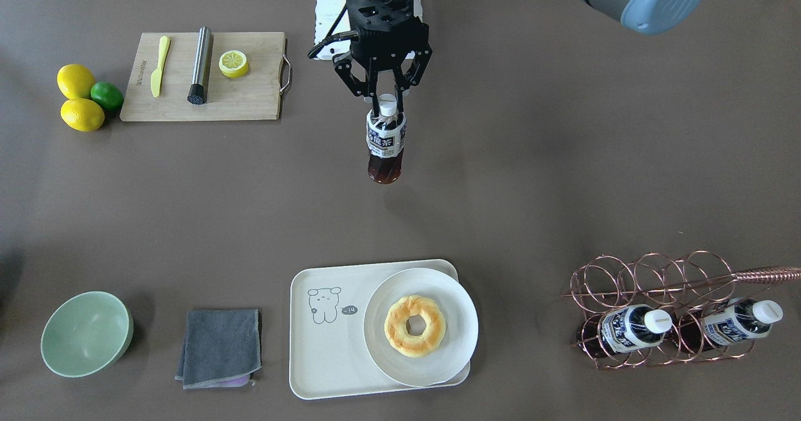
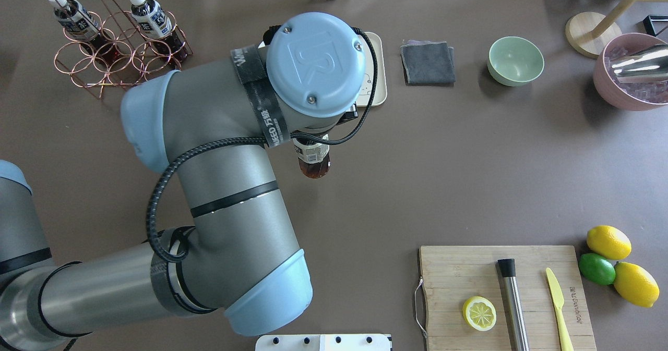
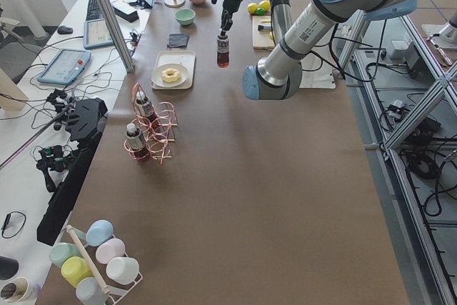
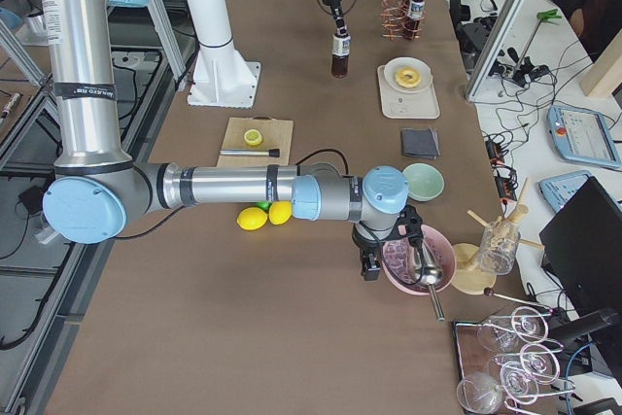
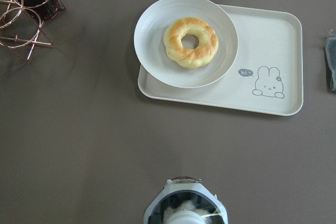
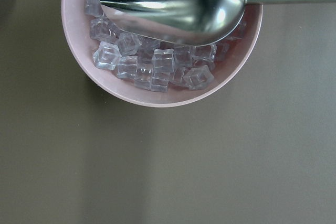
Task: Place tea on tray
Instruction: 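Carry the bottle toward the tray and set it upright on the table nearer the robot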
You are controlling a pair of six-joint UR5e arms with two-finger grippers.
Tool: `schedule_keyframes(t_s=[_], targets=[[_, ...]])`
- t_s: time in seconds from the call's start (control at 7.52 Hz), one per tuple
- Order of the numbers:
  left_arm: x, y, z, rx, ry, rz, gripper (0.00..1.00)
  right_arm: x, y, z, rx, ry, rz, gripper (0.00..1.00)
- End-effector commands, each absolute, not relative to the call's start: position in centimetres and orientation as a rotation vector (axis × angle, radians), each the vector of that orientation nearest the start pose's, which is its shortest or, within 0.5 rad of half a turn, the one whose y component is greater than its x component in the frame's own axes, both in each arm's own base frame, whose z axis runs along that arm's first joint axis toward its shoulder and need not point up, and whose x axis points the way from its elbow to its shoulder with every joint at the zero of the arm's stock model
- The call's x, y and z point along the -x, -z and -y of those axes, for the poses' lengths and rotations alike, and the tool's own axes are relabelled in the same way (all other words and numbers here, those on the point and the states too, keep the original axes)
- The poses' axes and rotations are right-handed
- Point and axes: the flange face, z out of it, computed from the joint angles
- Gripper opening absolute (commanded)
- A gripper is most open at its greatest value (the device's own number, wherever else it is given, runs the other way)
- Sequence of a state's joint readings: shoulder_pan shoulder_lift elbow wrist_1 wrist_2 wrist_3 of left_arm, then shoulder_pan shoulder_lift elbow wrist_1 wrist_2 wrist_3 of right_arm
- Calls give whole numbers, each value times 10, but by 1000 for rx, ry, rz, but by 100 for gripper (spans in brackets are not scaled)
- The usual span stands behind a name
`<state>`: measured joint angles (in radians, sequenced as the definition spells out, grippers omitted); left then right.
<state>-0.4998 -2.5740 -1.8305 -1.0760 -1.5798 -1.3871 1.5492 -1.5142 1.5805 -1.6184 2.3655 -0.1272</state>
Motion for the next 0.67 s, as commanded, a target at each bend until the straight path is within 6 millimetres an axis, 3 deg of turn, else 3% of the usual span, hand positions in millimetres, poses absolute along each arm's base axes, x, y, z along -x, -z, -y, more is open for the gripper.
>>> schedule_keyframes(t_s=[0.0, 0.53], targets=[[-521, -29, 412, -267, 284, -711, 0, -51, -628, 519, -61, 150, 792, 100], [-535, -38, 404, -271, 263, -698, 0, -51, -627, 519, -62, 149, 795, 100]])
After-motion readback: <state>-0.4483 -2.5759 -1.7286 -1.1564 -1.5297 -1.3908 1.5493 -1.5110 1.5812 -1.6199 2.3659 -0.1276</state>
